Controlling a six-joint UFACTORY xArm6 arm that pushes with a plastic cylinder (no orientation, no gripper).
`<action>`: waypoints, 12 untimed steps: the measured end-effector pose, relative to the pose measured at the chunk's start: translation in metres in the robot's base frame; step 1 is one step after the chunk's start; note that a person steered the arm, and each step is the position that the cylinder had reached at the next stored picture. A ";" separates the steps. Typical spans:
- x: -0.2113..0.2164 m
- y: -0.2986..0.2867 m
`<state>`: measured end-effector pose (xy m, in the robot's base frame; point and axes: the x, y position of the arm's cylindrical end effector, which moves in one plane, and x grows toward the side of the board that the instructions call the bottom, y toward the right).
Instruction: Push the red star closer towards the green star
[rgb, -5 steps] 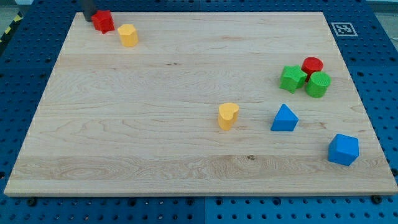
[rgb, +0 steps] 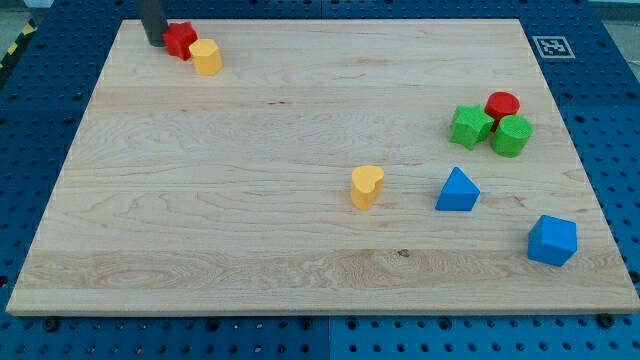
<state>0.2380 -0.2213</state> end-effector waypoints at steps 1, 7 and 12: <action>0.000 0.042; 0.155 0.201; 0.151 0.279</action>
<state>0.3895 0.0574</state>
